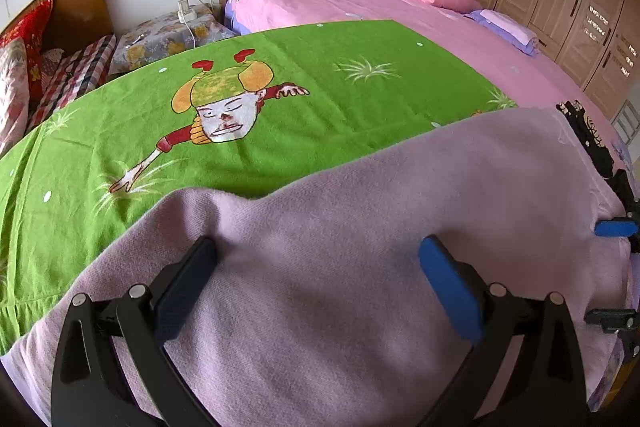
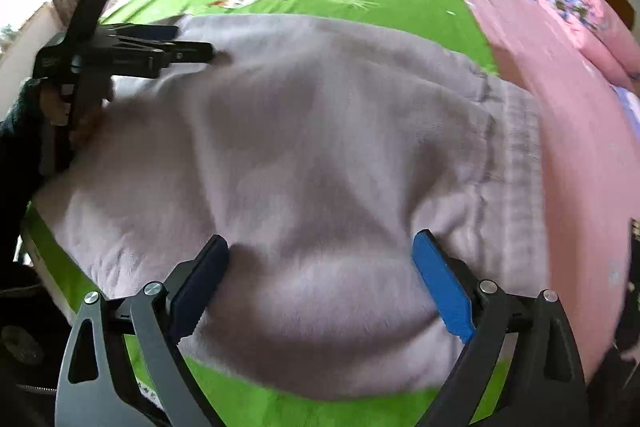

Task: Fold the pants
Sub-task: 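Smooth the folded sweatpants with both tools pressing on the fabric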

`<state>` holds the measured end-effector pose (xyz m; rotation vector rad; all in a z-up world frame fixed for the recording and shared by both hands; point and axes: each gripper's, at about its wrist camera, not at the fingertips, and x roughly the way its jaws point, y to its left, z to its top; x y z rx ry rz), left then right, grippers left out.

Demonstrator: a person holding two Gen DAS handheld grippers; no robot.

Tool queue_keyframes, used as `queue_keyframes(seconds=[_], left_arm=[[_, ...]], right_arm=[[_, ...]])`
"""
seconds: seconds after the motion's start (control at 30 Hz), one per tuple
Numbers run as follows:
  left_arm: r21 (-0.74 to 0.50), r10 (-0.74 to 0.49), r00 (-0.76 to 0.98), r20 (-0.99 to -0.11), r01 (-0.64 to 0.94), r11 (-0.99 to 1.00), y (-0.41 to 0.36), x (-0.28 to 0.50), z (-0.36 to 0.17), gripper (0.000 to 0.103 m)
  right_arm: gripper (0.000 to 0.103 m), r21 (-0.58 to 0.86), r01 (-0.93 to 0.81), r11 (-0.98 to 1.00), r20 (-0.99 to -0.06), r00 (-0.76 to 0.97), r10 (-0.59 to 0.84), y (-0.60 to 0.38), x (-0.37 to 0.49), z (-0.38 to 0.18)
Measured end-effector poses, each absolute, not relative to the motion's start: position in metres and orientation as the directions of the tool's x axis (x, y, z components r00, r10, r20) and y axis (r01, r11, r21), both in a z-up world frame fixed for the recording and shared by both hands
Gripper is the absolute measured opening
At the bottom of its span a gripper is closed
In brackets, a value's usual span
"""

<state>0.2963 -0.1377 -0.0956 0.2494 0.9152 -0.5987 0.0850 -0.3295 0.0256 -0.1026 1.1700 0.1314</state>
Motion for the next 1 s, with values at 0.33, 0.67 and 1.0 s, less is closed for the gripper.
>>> queue_keyframes(seconds=[0.33,0.67,1.0], left_arm=[[-0.071,-0.397,0.453,-0.798,0.583,0.809,-0.136,0.299,-0.095,0.101],[-0.17,-0.434,0.443,-0.785,0.519,0.838,-0.106,0.293,-0.075,0.101],[-0.202,-0.303,0.628,-0.717,0.228,0.952,0.089,0.252,-0.041,0.101]], right_arm=[[0.096,0.044,-0.103,0.994,-0.936,0.343,0.077,-0.319,0.09,0.007],[0.096,-0.15,-0.038,0.988,-0.91,0.395,-0.123,-0.274,0.115,0.049],[0.096,0.169,-0.201,0.965,-0.893,0.383,0.237,-0.196,0.182,0.026]])
